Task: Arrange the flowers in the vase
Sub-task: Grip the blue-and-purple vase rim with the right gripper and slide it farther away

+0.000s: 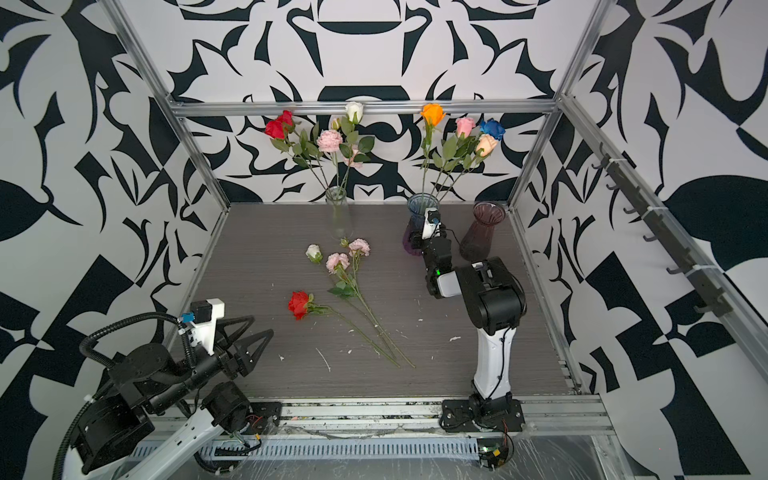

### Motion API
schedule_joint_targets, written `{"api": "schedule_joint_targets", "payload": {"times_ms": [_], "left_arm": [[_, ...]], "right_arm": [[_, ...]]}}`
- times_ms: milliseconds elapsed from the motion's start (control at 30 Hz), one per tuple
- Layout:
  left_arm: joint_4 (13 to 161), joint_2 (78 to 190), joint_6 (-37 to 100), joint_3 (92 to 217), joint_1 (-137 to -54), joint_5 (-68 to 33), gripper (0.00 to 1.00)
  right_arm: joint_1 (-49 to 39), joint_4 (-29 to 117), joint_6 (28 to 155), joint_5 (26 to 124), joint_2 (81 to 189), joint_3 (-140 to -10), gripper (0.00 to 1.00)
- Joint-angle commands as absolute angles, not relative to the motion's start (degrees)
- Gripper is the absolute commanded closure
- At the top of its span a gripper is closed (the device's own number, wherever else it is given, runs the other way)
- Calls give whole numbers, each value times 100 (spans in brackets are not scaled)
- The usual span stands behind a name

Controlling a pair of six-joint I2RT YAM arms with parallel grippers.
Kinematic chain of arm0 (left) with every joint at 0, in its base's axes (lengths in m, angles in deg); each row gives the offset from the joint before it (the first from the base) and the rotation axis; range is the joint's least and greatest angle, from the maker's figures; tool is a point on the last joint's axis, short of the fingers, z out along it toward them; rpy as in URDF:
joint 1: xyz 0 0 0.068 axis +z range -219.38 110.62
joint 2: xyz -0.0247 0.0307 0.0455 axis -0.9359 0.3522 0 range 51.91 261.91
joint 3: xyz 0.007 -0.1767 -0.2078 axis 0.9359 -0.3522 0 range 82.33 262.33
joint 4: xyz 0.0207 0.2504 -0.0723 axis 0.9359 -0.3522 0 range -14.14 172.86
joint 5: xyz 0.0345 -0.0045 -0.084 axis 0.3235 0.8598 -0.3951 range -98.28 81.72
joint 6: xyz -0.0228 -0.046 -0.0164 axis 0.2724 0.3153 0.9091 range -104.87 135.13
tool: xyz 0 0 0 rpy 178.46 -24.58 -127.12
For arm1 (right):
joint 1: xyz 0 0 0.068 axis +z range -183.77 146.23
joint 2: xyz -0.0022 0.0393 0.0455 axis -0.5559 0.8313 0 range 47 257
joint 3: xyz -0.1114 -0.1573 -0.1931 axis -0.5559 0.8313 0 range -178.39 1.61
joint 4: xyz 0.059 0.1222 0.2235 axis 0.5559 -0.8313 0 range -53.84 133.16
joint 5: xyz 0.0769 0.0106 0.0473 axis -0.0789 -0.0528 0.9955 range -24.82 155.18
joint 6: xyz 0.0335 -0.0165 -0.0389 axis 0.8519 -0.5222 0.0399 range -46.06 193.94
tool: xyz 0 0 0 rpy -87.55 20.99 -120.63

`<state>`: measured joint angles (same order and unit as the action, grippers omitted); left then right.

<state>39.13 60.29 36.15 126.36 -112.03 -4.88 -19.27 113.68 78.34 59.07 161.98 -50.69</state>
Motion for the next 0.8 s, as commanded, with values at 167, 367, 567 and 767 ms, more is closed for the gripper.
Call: {"api": "schedule_joint_targets", "payload": {"times_ms": [167,367,567,767], "left_arm": [[3891,6148,3572,12678,-11184,-530,19],[3908,6152,3596,12657,-11183,-468,19],[3924,6168,3622,12648,-11183,-476,19],[3944,6168,3601,12641,-11183,-467,19]], "right_arm": [[-2198,10318,8077,6627,16678,-5570,29],[-2234,10244,8111,6702,16724,-5660,27],[-2269,10487,8132,6702,16658,-5471,0],[-2278,10555,8150,6711,16419,-5306,0]]}}
